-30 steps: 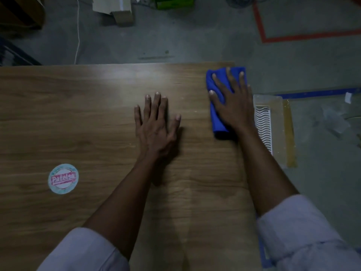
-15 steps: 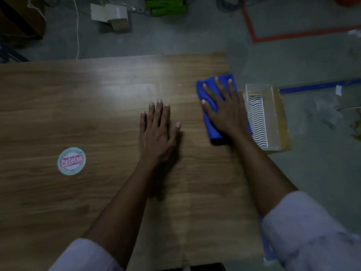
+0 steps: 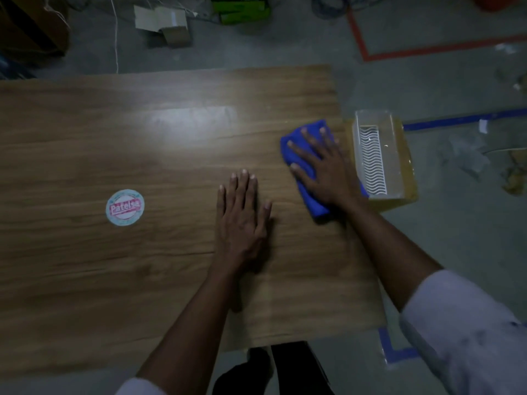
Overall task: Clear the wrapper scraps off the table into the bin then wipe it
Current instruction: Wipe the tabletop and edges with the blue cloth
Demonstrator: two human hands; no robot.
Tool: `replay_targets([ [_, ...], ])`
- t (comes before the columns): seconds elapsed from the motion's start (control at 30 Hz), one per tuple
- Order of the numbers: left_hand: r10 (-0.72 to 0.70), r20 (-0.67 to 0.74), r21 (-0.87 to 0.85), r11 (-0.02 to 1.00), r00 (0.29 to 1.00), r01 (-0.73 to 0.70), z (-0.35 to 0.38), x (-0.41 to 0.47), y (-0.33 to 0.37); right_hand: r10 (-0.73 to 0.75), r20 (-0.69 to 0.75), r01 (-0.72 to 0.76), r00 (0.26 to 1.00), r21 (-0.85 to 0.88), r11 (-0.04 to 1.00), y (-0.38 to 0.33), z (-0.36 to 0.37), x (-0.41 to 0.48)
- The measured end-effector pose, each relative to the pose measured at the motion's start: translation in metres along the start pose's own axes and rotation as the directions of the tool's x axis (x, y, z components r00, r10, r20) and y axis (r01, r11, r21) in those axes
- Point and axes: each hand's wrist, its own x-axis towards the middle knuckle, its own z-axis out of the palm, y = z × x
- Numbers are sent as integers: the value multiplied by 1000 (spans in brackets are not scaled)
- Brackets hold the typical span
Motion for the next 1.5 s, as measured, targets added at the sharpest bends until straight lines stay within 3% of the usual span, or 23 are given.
replay_targets([
  [0.1,-6,-4,7,1000,1000,6,0,-2,-1,319,-54,-320,946,1,947,-18,2,7],
  [0.17,-10,-7,13,1000,1000,10,-2,-3,-3,383,-55,-383,922,19,924,-51,4,-11],
  [0.23,-14,-7,8,1000,1000,14,-5,-3,-6,282,-10,-282,959,9,959,-89,7,-50],
  [0.3,-13,9,-12,1000,1000,13,-6,-4,-8,71,52,-71,996,17,997,-113,8,-97],
  [0.43,1,23,2,1000,1000,-1,-8,-5,-5,-242,72,242,967,9,970,-68,-2,-132],
  [0.5,-11,40,16,1000,999,11,-8,-9,-1,-158,36,159,987,-9,987,-30,-4,-115],
  [0.57,-23,55,37,999,998,21,-6,-12,1,84,-3,-84,996,-3,996,-9,-4,-91],
  [0.63,-30,50,67,997,998,27,-4,-15,0,297,-22,-297,955,-10,955,-14,0,-72],
  [0.7,-23,28,62,998,999,21,-3,-17,0,389,-22,-389,921,-22,921,-32,5,-66],
  [0.77,-9,-1,45,999,1000,9,-3,-22,0,318,-14,-319,948,-38,947,-53,7,-75],
  [0.83,23,-26,30,999,999,-22,-6,-31,-2,120,13,-120,993,-48,992,-72,8,-100],
  [0.9,61,-39,28,998,997,-60,-9,-45,-2,-62,31,63,998,-47,997,-77,5,-131],
  [0.97,60,-48,23,998,997,-59,-12,-56,-1,-131,36,132,991,-37,991,-66,1,-149],
  [1.03,37,-66,28,999,997,-35,-16,-58,2,-78,12,78,997,-28,997,-50,-2,-149],
  [1.13,59,-99,123,991,993,-47,-22,-45,7,159,-26,-159,987,13,987,-36,-3,-126],
  [1.23,48,-93,117,992,995,-37,-17,-44,6,388,-29,-388,921,30,921,-44,0,-101],
  [1.3,-2,-20,83,997,1000,4,-12,-54,3,460,-49,-460,886,25,888,-54,4,-94],
  [1.4,1,72,108,994,997,-9,-11,-67,1,428,-29,-428,903,8,904,-77,7,-108],
  [1.5,16,113,120,992,993,-29,-12,-76,-1,153,10,-153,988,0,988,-95,5,-144],
])
